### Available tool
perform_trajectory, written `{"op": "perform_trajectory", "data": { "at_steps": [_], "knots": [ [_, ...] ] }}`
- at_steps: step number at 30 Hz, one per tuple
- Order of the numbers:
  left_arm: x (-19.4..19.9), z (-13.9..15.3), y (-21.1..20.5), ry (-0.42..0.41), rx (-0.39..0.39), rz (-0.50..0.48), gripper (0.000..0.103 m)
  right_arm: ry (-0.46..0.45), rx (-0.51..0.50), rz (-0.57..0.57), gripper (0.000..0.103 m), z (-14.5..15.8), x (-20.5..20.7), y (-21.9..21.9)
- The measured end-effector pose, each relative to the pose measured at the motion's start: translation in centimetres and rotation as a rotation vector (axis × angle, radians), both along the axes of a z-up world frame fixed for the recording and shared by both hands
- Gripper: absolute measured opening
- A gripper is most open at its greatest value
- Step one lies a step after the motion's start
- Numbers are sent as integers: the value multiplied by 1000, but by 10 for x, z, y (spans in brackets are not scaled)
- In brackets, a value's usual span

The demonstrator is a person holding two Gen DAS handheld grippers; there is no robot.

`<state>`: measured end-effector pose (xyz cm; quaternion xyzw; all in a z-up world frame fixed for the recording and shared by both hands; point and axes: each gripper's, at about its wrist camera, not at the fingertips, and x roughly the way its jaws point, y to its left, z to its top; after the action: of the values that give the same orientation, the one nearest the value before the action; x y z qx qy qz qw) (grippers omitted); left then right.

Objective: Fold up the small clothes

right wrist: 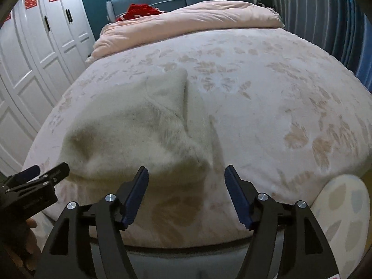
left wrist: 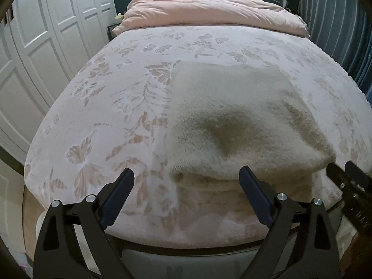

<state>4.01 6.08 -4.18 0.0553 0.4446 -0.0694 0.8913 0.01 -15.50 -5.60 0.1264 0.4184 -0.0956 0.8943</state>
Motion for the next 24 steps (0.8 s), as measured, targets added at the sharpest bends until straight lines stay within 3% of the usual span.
{"op": "perform_trajectory", "data": {
  "at_steps": [4,13,24],
  "knots": [
    [-9,-4,1,-35,-28,36,89,2,-1,-8,70,5,-27,-8],
    [-20,-7,-13,-89,53,37,89,-8,-45,33,72,6,-43,4],
    [-20,-11,-17,-54,56,44,89,-6,-50,49,72,7,-44,10]
  ]
}}
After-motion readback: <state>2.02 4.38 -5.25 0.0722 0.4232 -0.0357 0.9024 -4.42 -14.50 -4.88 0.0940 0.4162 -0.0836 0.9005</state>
